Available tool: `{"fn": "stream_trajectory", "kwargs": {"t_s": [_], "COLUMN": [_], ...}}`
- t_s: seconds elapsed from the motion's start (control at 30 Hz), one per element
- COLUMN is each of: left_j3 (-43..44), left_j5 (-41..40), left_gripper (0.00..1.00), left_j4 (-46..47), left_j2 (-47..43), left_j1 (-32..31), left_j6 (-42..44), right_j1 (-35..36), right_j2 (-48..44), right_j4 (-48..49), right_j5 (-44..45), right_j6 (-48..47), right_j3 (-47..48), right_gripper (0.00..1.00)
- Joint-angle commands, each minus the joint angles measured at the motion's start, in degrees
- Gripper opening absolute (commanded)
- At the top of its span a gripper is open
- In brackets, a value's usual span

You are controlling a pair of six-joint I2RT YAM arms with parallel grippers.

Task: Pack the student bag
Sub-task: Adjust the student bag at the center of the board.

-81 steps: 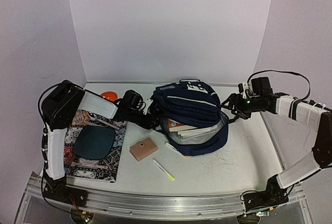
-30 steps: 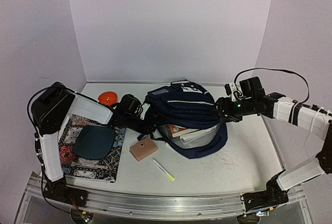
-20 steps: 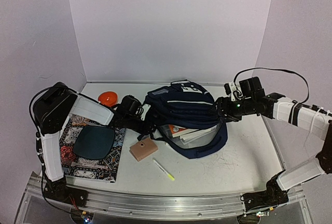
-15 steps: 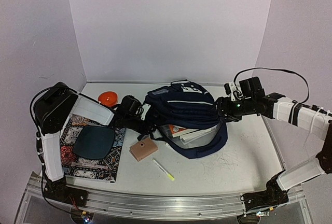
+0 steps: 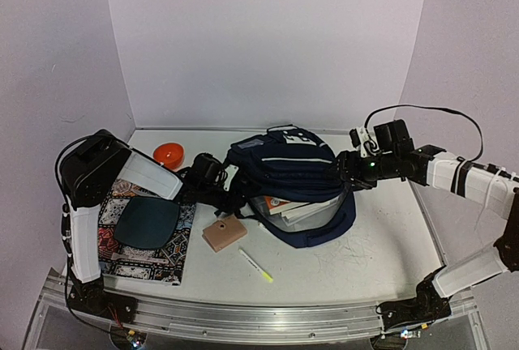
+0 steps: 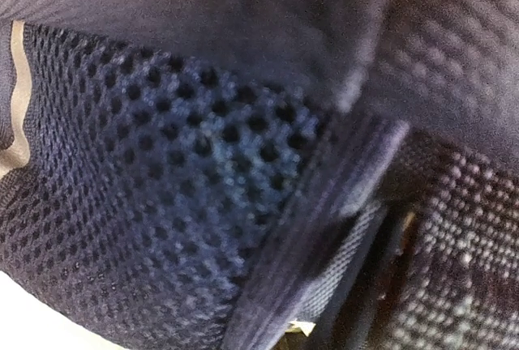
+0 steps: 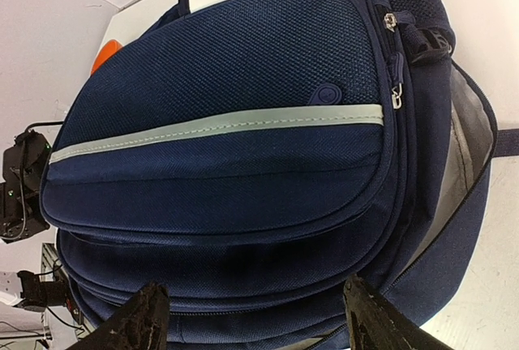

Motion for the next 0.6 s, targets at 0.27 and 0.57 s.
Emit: {"fn": "stream_trajectory", "kwargs": {"t_s": [0.27,0.57], "left_j3": [-8.0,-6.3], "left_j5": [-2.5,-1.9], "left_gripper": [0.0,0.03], "left_j4": [0.1,-5.7], "left_j2": [-10.9,-10.1], "left_j1": [-1.0,-1.0], "left_j6": [-2.7,-3.0], "right_j1": [2.7,4.8], "right_j2": [-3.2,-4.6], "right_j4": [0.2,0.0], "right_j5": [0.8,3.5], "right_j6": [-0.3,4.2], "right_j3": [0.1,-3.4], "right_gripper": [0.75,0.75]}}
